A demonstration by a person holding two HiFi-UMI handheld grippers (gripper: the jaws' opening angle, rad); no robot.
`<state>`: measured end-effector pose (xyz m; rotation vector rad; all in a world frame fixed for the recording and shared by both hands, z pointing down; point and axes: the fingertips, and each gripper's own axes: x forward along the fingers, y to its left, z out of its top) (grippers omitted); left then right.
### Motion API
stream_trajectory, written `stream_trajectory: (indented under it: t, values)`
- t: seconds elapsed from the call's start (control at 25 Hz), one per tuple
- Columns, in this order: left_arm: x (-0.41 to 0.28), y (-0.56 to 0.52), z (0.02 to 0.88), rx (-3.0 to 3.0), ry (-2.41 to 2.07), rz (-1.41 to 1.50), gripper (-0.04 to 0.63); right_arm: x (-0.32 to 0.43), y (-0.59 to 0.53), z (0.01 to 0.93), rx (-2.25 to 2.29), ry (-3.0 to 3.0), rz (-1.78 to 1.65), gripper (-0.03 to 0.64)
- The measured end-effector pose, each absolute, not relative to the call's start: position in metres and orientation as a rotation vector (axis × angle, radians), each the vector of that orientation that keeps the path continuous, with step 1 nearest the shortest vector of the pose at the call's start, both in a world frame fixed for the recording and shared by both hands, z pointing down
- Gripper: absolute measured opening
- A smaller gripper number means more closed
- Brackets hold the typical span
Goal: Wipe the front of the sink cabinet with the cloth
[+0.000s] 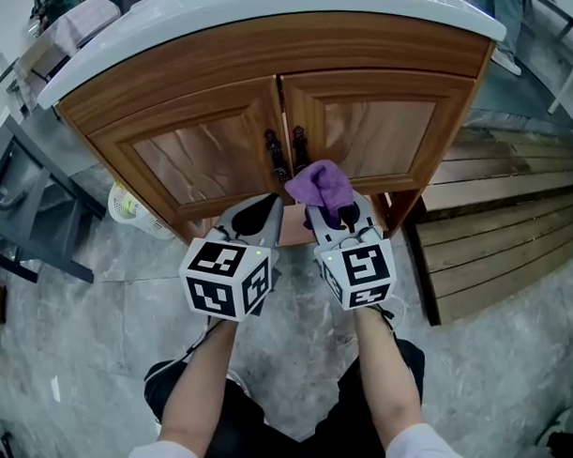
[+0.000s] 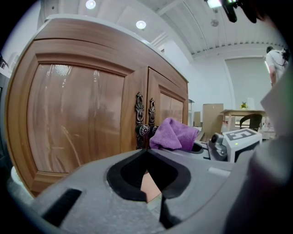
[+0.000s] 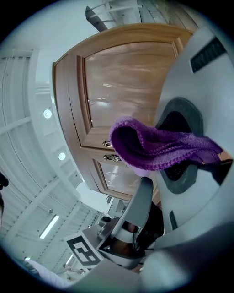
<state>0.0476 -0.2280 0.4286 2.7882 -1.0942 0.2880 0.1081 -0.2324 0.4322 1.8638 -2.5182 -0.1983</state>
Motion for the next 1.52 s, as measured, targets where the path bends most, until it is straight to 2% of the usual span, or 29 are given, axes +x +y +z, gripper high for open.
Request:
stream_trajectory:
  t: [0.76,1.52]
  values:
    - [0.135,-0.217,0.443,2.861,-0.854,0.297,0.005,0.225,-0.231,0.44,2.096,-2.26,-0.188,0.086]
    - [0.183,-0.197,0.45,2.905,-0.691,0.294,0.005,0.308,-0.205,0.45,2.323,-2.008,-0.148,0.086]
